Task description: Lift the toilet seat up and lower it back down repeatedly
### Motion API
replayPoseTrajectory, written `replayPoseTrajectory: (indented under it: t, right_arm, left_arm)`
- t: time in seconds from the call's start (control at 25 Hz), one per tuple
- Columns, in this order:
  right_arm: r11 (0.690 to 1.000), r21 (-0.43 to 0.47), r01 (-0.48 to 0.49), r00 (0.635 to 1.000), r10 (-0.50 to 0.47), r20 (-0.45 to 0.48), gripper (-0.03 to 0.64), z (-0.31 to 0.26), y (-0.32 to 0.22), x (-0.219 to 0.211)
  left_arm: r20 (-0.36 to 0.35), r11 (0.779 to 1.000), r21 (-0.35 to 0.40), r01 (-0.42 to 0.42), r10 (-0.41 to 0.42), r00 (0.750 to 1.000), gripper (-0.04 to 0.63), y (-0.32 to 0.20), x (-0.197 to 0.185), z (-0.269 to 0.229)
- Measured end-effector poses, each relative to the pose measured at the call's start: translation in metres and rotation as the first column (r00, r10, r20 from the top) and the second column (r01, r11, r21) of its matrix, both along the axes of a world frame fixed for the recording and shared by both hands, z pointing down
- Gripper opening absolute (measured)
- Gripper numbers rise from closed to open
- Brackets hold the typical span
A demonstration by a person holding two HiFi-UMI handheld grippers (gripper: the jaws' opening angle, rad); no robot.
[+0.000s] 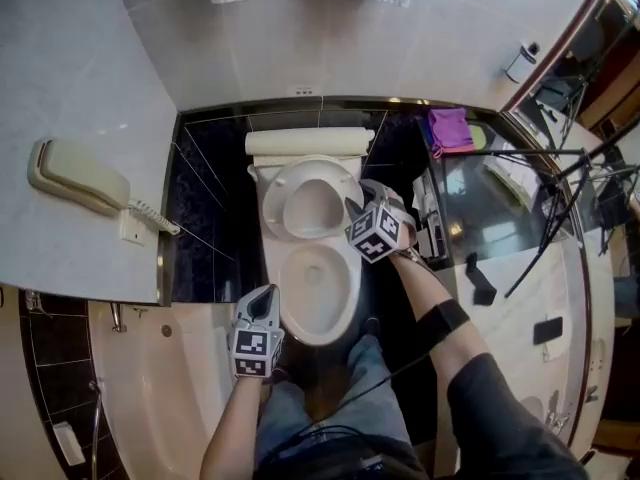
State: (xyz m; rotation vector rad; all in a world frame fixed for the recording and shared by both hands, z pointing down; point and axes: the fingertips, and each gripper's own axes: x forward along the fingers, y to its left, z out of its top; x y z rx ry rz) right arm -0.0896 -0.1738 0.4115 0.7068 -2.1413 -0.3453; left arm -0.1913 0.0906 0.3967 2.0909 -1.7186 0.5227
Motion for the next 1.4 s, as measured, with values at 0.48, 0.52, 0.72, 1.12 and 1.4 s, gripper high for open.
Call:
replayPoseTrajectory:
  t: [0.48, 0.52, 0.72, 1.12, 1.4]
  right_arm:
    - [0.983, -0.043, 0.18, 0.983, -0.181, -0.022, 0.177, 0.074, -0.08, -0.043]
    - [0.981, -0.038, 0.192, 0.981, -0.192, -0.024, 0.176, 0.077, -0.084, -0.047]
    - [0.971, -0.017, 0.237, 0.971, -0.237, -0.032, 0.142, 0.094, -0.102, -0.06]
    - [0.968, 0.003, 0.253, 0.967, -0.252, -0.044, 0.085, 0.101, -0.106, -0.062]
    - [0.966, 0.02, 0.256, 0.966, -0.255, -0.054, 0.083, 0.094, -0.082, -0.053]
  left_arm:
    - [-0.015, 0.988, -0.042, 0.147, -0.147, 0.989, -0.005, -0.084, 0.025, 0.04]
    - [-0.016, 0.987, -0.048, 0.156, -0.157, 0.988, -0.005, -0.088, 0.026, 0.046]
    - [-0.012, 0.979, -0.072, 0.19, -0.191, 0.982, -0.005, -0.101, 0.03, 0.072]
    - [-0.002, 0.968, -0.121, 0.221, -0.223, 0.975, -0.005, -0.092, 0.031, 0.101]
    - [-0.001, 0.966, -0.147, 0.213, -0.215, 0.977, -0.005, -0.082, 0.034, 0.112]
